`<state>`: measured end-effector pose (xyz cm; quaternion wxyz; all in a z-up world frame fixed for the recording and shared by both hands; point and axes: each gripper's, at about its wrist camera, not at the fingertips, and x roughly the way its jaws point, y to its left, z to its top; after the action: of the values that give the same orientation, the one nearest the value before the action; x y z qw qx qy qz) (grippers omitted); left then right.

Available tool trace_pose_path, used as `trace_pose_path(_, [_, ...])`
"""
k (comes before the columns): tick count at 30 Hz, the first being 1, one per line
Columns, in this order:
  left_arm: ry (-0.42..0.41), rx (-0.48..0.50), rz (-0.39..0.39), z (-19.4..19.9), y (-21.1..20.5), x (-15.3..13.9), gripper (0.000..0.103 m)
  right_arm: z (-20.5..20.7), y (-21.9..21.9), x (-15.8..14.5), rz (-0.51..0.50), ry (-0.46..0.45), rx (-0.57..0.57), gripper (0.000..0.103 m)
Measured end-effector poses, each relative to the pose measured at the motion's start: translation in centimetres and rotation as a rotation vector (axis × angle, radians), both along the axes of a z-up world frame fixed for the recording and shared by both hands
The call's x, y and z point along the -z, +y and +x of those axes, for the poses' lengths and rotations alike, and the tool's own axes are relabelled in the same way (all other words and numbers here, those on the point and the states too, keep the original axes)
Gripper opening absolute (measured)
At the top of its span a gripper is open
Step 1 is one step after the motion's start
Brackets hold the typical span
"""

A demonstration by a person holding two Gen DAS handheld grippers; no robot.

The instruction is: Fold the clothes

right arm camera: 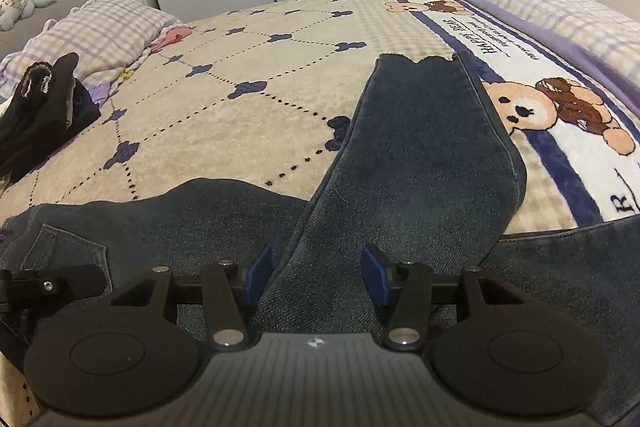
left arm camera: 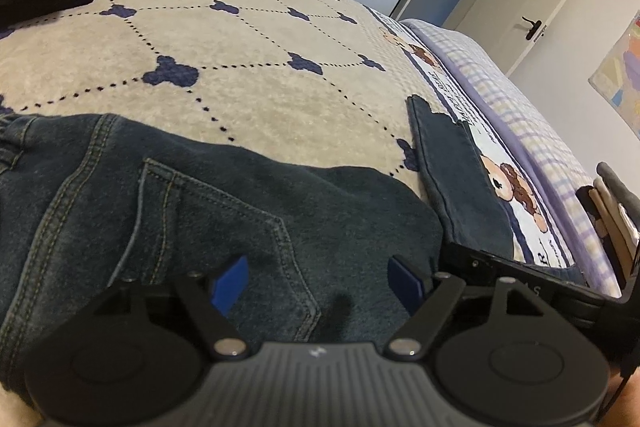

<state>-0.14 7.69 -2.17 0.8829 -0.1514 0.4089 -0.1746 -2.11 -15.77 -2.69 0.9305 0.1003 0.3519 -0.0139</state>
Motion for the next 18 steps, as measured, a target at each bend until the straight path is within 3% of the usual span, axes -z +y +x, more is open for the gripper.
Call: trace_pose_path(18, [0.014, 0.032, -0.034, 1.2, 0.0, 0.2, 0.081, 5.0, -2.3, -0.3, 0.076, 0.023, 0.048, 0.054])
